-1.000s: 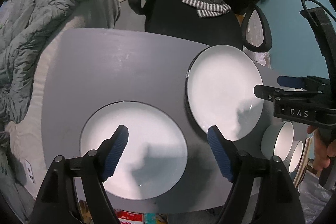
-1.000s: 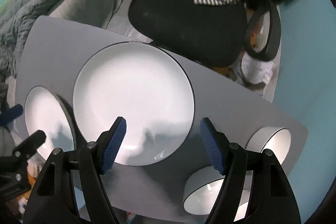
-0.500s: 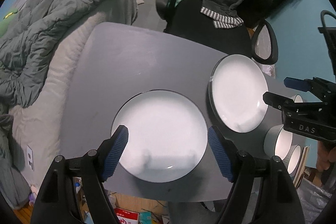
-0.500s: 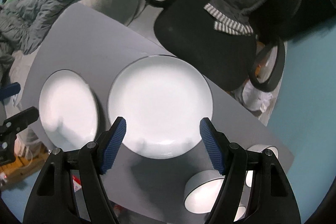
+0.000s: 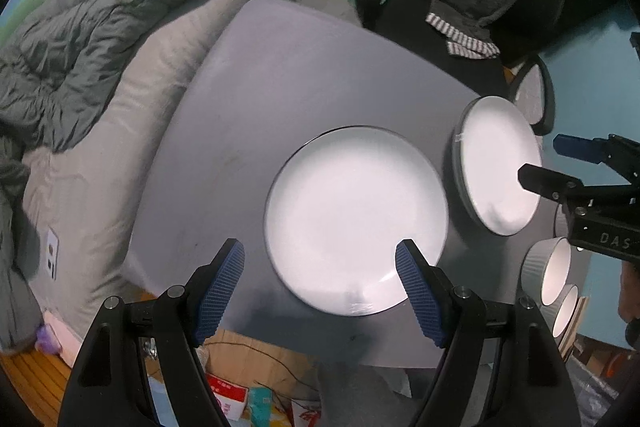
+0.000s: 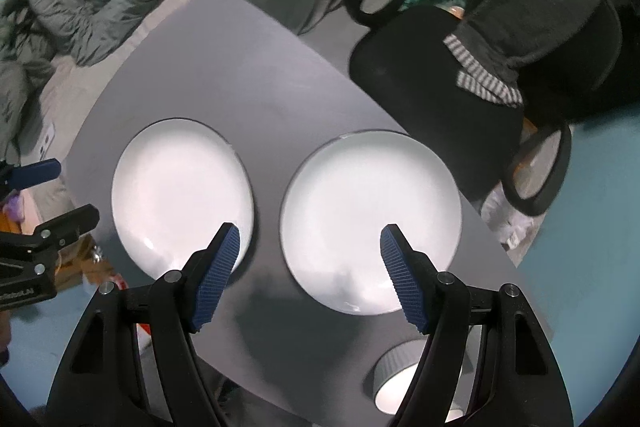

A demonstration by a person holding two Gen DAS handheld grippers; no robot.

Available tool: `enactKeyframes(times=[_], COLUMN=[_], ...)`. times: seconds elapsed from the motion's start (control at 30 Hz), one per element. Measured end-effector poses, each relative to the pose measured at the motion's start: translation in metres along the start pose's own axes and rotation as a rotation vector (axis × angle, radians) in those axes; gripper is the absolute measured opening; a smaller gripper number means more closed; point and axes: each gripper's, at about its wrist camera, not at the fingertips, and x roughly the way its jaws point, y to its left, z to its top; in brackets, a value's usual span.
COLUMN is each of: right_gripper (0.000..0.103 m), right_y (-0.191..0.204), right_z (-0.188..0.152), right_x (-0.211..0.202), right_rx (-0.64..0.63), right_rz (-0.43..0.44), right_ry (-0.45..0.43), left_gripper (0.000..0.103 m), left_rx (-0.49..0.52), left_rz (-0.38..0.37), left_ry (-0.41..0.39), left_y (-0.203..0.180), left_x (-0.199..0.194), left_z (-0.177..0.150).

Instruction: Organize plates and bowls

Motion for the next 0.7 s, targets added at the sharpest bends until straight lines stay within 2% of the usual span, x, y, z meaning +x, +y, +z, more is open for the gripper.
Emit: enactKeyframes(times=[0.2,0.5,0.7], right_gripper=[0.073,0.073,0.073], right_y=[0.022,0.04,0.046], right_z=[0.014,0.043,0.063], right_x=[0.009,0.035,0.057], right_rx=[-0.076,-0.163,-0.167], right_rz=[0.025,0.059,0.127], right_ry=[0.007,0.036,0.058], left_gripper=[0.079,0.079,0.079], left_rx=[-0.058,-0.169,-0.21], left_rz=[0.011,-0.027,-0.043], left_ry=[0.016,0.062,0.081], left_y=[0.026,0.06,0.072], left_x=[0.006,0.035,0.058], left_z=[-0.01,-0.017,-0.016])
